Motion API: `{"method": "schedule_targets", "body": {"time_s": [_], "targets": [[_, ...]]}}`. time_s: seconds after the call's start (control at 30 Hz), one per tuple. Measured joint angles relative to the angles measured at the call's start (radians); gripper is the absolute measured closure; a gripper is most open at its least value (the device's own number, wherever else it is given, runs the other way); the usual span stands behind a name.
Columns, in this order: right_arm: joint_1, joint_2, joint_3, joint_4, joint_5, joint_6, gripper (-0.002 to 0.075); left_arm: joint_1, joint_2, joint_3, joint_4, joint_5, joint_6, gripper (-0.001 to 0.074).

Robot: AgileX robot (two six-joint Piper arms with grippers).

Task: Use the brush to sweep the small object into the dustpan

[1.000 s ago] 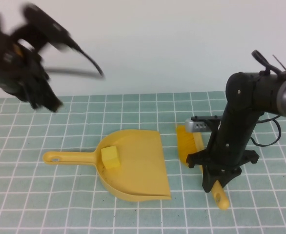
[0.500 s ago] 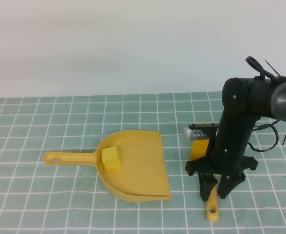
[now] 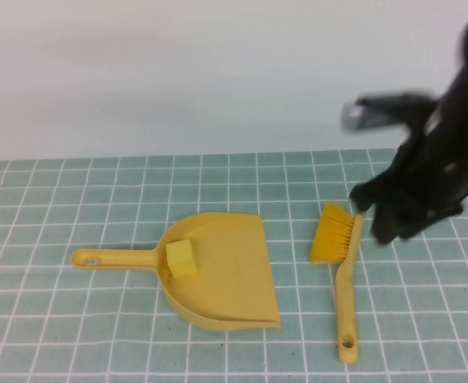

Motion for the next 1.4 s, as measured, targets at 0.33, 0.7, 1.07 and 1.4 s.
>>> {"method": "schedule_targets", "body": {"time_s": [0.33, 0.7, 1.07, 1.4], "targets": [[0.0, -0.428, 0.002, 0.0, -0.037, 0.002, 0.0721, 0.004, -0.233, 0.508, -0.045, -0.69, -0.186, 0.0736], [0.0, -0.631, 0.027, -0.198, -0.061, -0.069, 0.0727, -0.067, -0.58, 0.83, 0.008, -0.681, -0.118, 0.0736], [-0.248, -1.075, 0.685, -0.403, -0.79, 0.077, 0.0727, -0.067, -0.642, 0.886, -0.008, -0.641, -0.104, 0.0736], [-0.405, -1.61, 1.398, -0.304, -1.133, 0.118, 0.0727, -0.026, -0.642, 0.89, 0.202, -0.646, -0.301, 0.0736]]}}
